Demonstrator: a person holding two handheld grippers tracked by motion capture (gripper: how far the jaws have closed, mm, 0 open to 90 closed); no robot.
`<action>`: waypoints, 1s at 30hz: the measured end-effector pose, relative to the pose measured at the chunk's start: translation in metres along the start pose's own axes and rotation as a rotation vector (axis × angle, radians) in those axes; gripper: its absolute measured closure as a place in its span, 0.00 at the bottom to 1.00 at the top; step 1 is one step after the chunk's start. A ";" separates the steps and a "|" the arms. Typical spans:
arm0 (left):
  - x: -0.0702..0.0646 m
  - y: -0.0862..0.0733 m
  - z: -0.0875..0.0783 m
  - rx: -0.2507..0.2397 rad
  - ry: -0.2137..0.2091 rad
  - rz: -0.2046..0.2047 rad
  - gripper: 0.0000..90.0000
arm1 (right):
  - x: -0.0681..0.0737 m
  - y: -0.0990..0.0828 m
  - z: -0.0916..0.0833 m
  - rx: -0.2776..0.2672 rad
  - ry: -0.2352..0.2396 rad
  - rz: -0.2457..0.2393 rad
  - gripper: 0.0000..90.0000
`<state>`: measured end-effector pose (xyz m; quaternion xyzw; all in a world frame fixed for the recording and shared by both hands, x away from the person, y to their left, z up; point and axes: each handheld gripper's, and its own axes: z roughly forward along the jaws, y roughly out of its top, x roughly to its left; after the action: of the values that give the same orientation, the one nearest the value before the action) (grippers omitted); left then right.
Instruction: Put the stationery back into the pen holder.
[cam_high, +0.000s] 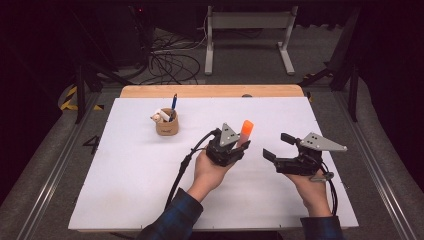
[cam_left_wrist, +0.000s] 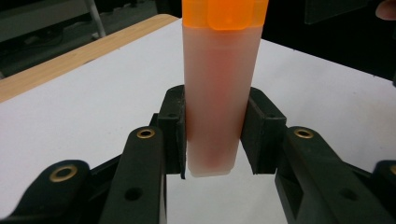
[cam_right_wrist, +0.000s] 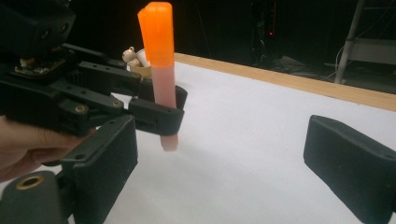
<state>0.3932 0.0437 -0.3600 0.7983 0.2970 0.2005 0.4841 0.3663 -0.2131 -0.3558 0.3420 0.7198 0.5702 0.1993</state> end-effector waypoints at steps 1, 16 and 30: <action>0.002 0.000 -0.001 0.001 0.006 -0.002 0.72 | 0.000 0.000 0.000 0.000 0.000 0.000 0.11; 0.033 -0.001 -0.021 -0.029 0.088 -0.037 0.72 | -0.001 0.000 0.000 0.002 0.003 0.002 0.10; 0.066 -0.001 -0.038 -0.044 0.185 -0.058 0.72 | -0.002 0.000 -0.001 0.002 -0.007 0.000 0.08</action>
<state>0.4189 0.1134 -0.3419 0.7566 0.3589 0.2658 0.4776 0.3670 -0.2153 -0.3557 0.3441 0.7196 0.5685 0.2015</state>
